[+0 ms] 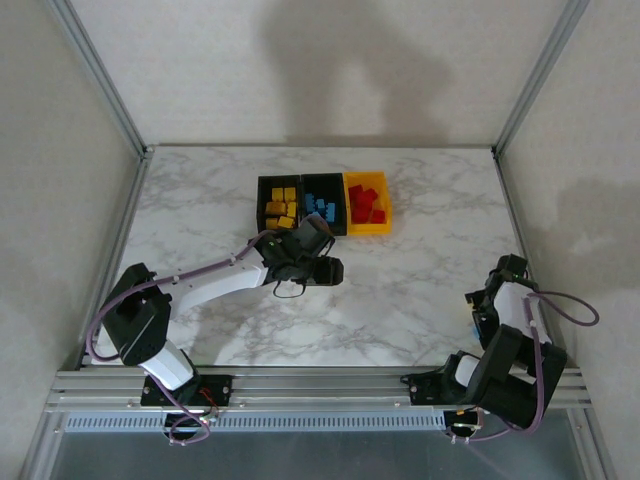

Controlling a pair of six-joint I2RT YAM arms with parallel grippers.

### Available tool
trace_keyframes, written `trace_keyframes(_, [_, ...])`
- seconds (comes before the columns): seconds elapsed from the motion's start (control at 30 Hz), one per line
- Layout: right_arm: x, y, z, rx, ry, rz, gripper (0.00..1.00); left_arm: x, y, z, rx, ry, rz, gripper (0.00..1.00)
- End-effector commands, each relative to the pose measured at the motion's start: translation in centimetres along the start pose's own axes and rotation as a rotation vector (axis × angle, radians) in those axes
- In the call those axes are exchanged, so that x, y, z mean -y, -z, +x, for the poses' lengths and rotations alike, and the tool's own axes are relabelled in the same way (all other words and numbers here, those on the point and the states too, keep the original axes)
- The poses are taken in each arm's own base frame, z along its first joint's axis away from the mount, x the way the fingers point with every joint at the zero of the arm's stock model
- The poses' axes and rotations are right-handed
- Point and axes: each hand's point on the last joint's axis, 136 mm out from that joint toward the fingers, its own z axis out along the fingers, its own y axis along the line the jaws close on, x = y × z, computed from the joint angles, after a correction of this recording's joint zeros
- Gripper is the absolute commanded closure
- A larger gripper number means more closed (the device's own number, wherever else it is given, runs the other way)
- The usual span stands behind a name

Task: Sort the legos into containers by color
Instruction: Pick up the lego from the bottom-right of the table.

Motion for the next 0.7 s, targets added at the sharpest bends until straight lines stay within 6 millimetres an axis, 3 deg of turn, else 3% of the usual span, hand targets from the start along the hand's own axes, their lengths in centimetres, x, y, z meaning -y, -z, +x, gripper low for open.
trace_keyframes(0.0, [0.3, -0.9, 0.4, -0.021, 0.017, 0.009, 0.16, 0.1, -0.1, 0.4, -0.016, 0.003, -0.017, 0.46])
trace_keyframes(0.1, [0.0, -1.0, 0.4, -0.018, 0.021, -0.011, 0.35, -0.1, -0.2, 0.4, -0.018, 0.006, -0.021, 0.46])
trace_keyframes(0.3, [-0.3, -0.7, 0.2, -0.006, 0.041, -0.027, 0.62, -0.2, -0.5, 0.7, -0.024, 0.012, -0.018, 0.46])
trace_keyframes(0.43, [-0.9, -0.1, 0.0, 0.003, 0.059, -0.062, 0.72, -0.1, -0.7, 0.5, -0.024, 0.012, -0.016, 0.47])
trace_keyframes(0.67, [-3.9, 4.1, -1.2, 0.052, 0.109, -0.207, 0.72, -0.1, -0.4, -0.1, 0.010, 0.013, -0.020, 0.47])
